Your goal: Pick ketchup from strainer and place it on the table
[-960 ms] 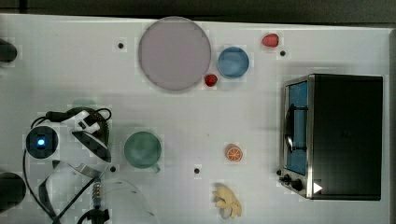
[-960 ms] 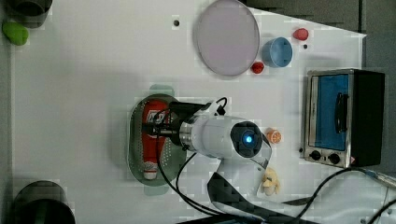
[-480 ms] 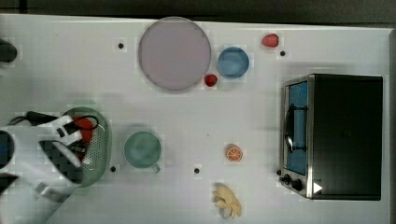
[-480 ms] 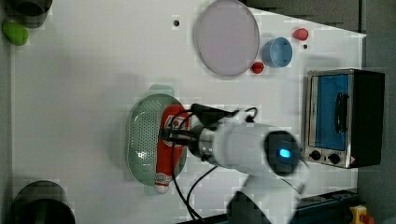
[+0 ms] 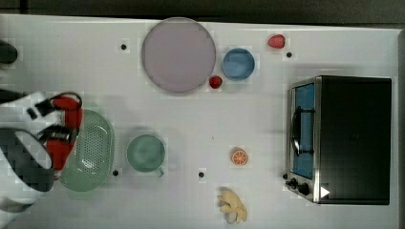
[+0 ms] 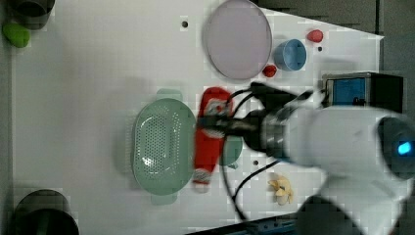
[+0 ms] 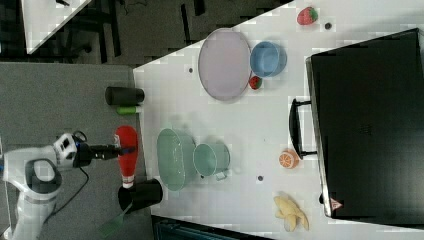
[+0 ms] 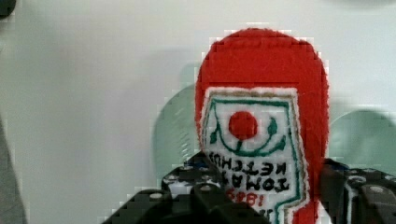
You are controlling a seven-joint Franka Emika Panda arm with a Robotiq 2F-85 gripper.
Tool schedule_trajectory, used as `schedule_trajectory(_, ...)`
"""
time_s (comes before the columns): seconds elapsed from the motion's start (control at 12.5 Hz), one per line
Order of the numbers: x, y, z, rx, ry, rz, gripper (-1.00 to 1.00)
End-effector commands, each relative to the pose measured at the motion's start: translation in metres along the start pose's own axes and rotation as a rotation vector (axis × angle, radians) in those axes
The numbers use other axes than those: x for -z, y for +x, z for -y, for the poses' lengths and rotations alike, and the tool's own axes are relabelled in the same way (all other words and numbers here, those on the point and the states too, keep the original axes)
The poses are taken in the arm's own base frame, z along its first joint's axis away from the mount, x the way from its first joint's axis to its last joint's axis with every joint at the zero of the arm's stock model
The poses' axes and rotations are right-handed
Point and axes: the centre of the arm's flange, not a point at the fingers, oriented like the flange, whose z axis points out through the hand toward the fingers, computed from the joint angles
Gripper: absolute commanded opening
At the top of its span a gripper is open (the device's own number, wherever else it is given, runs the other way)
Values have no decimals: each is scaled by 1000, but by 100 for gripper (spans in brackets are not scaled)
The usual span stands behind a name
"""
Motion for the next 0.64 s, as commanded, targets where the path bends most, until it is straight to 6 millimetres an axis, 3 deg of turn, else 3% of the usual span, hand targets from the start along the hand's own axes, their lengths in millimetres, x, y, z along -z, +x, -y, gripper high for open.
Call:
schedule_trajectory(0.08,13,109,-135,-76,-60,27,19)
schedule_trajectory(0.32,14,153,-222,-57,-74,17,19)
schedule_trajectory(0.64,8,181,-321,-91,-101,24,19)
